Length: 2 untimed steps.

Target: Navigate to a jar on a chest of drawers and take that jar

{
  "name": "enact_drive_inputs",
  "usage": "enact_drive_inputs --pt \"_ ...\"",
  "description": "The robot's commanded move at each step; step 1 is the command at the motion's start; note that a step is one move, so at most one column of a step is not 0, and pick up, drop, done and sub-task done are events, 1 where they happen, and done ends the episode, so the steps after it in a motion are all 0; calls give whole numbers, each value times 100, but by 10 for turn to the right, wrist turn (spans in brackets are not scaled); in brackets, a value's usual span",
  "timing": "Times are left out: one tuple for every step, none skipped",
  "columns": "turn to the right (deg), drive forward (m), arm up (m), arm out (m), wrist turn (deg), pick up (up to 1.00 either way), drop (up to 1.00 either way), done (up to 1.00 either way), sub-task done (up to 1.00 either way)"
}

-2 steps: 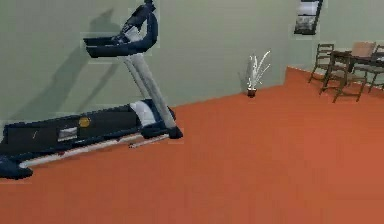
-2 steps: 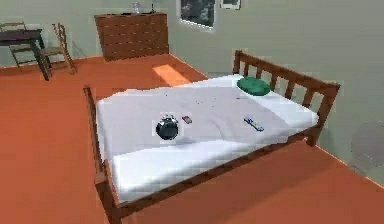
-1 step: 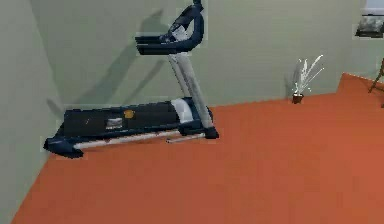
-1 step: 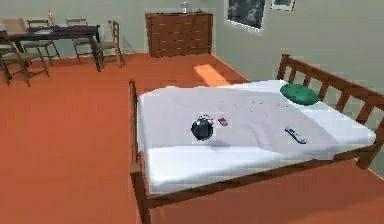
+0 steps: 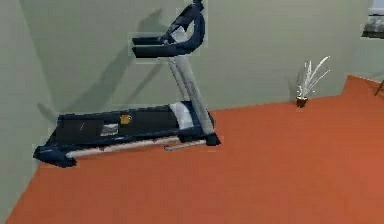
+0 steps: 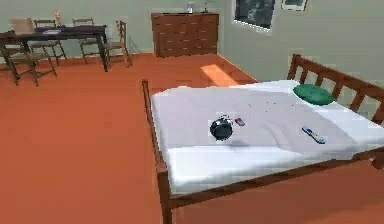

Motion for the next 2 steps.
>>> enact_drive_inputs --pt "330 0 0 0 0 0 0 0 0" --pt "0 70 0 0 0 0 0 0 0"
